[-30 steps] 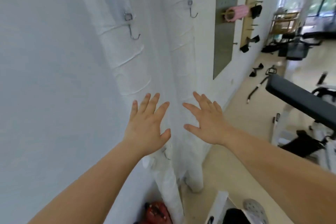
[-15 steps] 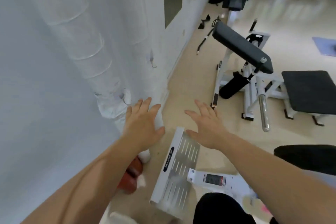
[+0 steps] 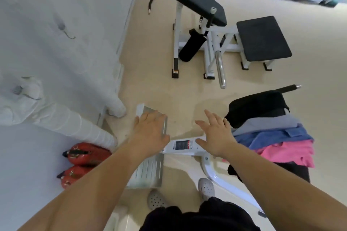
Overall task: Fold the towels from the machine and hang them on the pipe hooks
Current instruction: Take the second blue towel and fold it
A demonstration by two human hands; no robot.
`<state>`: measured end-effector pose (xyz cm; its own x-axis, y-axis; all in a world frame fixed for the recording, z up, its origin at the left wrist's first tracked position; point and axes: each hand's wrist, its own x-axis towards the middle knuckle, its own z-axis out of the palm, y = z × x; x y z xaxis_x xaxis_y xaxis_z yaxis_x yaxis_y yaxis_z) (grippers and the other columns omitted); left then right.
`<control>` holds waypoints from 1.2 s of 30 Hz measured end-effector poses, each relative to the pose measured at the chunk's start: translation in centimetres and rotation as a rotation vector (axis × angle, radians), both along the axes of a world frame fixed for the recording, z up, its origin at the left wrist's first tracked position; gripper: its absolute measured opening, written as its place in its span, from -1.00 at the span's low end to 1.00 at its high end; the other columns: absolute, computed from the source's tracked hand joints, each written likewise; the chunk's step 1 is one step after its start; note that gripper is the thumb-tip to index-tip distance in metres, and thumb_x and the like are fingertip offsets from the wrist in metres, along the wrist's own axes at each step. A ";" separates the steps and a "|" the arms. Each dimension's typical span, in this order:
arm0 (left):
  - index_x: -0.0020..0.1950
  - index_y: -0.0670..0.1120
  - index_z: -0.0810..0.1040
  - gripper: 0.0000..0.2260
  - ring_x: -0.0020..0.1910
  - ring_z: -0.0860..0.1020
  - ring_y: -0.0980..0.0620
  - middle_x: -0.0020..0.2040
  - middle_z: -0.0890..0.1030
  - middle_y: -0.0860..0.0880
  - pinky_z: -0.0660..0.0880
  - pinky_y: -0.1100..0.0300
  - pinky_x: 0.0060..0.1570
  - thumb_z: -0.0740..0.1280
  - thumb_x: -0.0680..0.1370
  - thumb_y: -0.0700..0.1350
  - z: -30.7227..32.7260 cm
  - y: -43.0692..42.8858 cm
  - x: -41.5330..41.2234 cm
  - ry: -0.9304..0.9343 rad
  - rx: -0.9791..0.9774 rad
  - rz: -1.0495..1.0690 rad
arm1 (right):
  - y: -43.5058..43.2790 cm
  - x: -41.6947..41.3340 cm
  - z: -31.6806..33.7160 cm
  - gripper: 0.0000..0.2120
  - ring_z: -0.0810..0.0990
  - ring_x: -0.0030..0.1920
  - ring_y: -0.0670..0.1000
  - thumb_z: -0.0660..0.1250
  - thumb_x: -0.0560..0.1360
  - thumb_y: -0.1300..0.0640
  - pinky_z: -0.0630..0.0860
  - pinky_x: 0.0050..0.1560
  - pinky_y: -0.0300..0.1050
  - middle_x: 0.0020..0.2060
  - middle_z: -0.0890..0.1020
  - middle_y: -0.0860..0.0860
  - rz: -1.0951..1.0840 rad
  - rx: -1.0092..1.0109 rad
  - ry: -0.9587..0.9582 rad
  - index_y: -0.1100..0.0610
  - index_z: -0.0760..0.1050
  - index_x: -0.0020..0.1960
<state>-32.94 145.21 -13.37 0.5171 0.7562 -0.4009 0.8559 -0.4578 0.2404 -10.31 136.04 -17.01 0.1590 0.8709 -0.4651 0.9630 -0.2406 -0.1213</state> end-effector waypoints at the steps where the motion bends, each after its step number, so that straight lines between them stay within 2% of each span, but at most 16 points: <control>1: 0.61 0.06 0.14 -0.37 0.60 0.07 -0.09 0.62 0.16 -0.03 0.03 -0.05 0.57 0.25 0.59 0.18 -0.8 -0.4 1.8 -0.001 -0.029 -0.021 | -1.0 1.6 -0.7 -0.36 -0.11 0.62 0.18 0.22 0.55 -0.26 -0.09 0.56 0.26 0.63 -0.15 0.05 -0.025 -0.017 -0.004 -0.17 0.13 0.57; 5: 0.60 0.03 0.21 -0.39 0.55 0.21 -0.10 0.56 0.30 -0.05 0.17 0.05 0.51 0.29 0.59 0.14 -3.3 -3.2 9.8 -0.027 -0.124 -0.078 | -5.1 8.6 -2.9 -0.40 -0.07 0.61 0.18 0.24 0.55 -0.24 -0.07 0.55 0.26 0.63 -0.05 0.06 -0.109 -0.067 0.029 -0.15 0.22 0.55; 8: 0.56 0.01 0.28 -0.42 0.46 0.33 -0.12 0.49 0.40 -0.05 0.29 0.05 0.42 0.32 0.57 0.11 -5.2 -5.7 16.3 -0.025 -0.185 -0.093 | -8.1 14.0 -4.4 -0.40 -0.05 0.60 0.15 0.23 0.56 -0.22 -0.07 0.54 0.28 0.62 0.01 0.03 -0.120 -0.109 0.043 -0.13 0.21 0.55; 13: 0.47 -0.01 0.39 -0.48 0.32 0.44 -0.14 0.35 0.51 -0.08 0.40 0.05 0.26 0.35 0.54 0.09 -7.8 -9.6 25.6 -0.033 -0.263 -0.114 | -12.2 22.3 -6.7 -0.44 -0.12 0.62 0.17 0.17 0.58 -0.21 -0.17 0.53 0.33 0.64 -0.03 0.04 -0.152 -0.143 0.017 -0.11 0.23 0.55; 19: 0.40 -0.05 0.46 -0.53 0.24 0.52 -0.18 0.24 0.56 -0.09 0.49 -0.03 0.17 0.37 0.51 0.03 -10.7 -12.8 32.1 -0.036 -0.396 -0.080 | -15.4 28.6 -8.3 -0.46 -0.26 0.61 0.22 0.05 0.62 -0.22 -0.30 0.49 0.37 0.64 -0.14 0.05 -0.213 -0.099 -0.089 -0.15 0.14 0.57; 22: 0.35 -0.13 0.48 -0.61 0.20 0.56 -0.18 0.22 0.58 -0.10 0.51 -0.03 0.17 0.37 0.55 -0.04 -12.0 -13.5 34.6 -0.083 -0.550 0.078 | -16.5 29.7 -9.5 -0.44 -0.25 0.61 0.23 0.00 0.63 -0.23 -0.28 0.51 0.36 0.64 -0.16 0.05 -0.259 -0.096 -0.058 -0.15 0.07 0.60; 24: 0.36 -0.07 0.46 -0.58 0.16 0.56 -0.15 0.23 0.57 -0.07 0.52 -0.01 0.13 0.36 0.53 0.02 -13.0 -13.4 36.0 -0.115 -0.649 0.213 | -17.0 29.9 -10.2 -0.43 -0.23 0.61 0.21 0.00 0.64 -0.20 -0.25 0.53 0.32 0.64 -0.13 0.05 -0.277 -0.057 -0.027 -0.11 0.04 0.62; 26: 0.26 -0.03 0.49 -0.59 0.06 0.58 -0.11 0.18 0.60 -0.07 0.51 0.00 0.06 0.34 0.45 0.09 -14.9 -13.3 37.0 -0.168 -0.735 0.318 | -17.4 30.0 -10.7 -0.41 -0.19 0.62 0.20 0.02 0.65 -0.18 -0.24 0.54 0.27 0.64 -0.09 0.05 -0.287 -0.017 -0.015 -0.06 0.02 0.63; 27: 0.20 -0.04 0.49 -0.63 0.03 0.58 -0.09 0.15 0.60 -0.07 0.50 0.00 0.05 0.32 0.44 0.08 -15.3 -13.3 37.6 -0.194 -0.778 0.369 | -17.6 30.0 -10.8 -0.40 -0.18 0.62 0.19 0.02 0.65 -0.17 -0.24 0.54 0.25 0.64 -0.06 0.04 -0.284 -0.001 -0.013 -0.03 0.01 0.64; 29: 0.16 -0.01 0.44 -0.79 0.07 0.56 -0.05 0.11 0.57 -0.02 0.48 0.04 0.08 0.31 0.55 -0.03 -16.0 -13.8 38.6 -0.225 -0.837 0.438 | -18.0 30.2 -11.2 -0.39 -0.12 0.63 0.19 0.01 0.64 -0.14 -0.25 0.54 0.21 0.64 0.01 0.03 -0.278 0.030 0.002 0.03 0.03 0.64; 32: 0.12 -0.03 0.52 -0.89 0.01 0.55 -0.07 0.04 0.61 -0.08 0.46 0.11 -0.03 0.32 0.61 -0.12 -17.1 -14.9 39.4 -0.252 -0.790 0.433 | -18.4 30.7 -11.1 -0.44 0.01 0.62 0.17 0.01 0.66 -0.03 -0.19 0.56 0.18 0.61 0.15 0.04 -0.280 0.085 0.041 0.11 0.12 0.62; 34: 0.04 -0.07 0.54 -0.96 -0.08 0.53 -0.08 -0.06 0.60 -0.10 0.43 0.13 -0.13 0.33 0.61 -0.15 -17.1 -15.7 39.6 -0.265 -0.746 0.420 | -18.6 31.2 -10.9 -0.49 0.04 0.62 0.14 0.03 0.69 0.03 -0.13 0.60 0.15 0.61 0.17 0.05 -0.280 0.090 0.073 0.13 0.13 0.61; 36: -0.02 -0.12 0.53 -0.94 -0.18 0.49 -0.05 -0.15 0.56 -0.10 0.36 0.13 -0.24 0.31 0.62 -0.15 -16.9 -16.1 39.5 -0.287 -0.706 0.429 | -18.7 31.5 -10.8 -0.51 0.12 0.60 0.14 0.06 0.69 0.07 -0.09 0.61 0.12 0.58 0.25 0.07 -0.285 0.126 0.082 0.15 0.19 0.59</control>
<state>6.58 129.12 -30.27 0.3974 0.5333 -0.7468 0.7829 0.2275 0.5791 21.18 117.35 -27.80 0.3711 0.8481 -0.3781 0.8449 -0.4773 -0.2416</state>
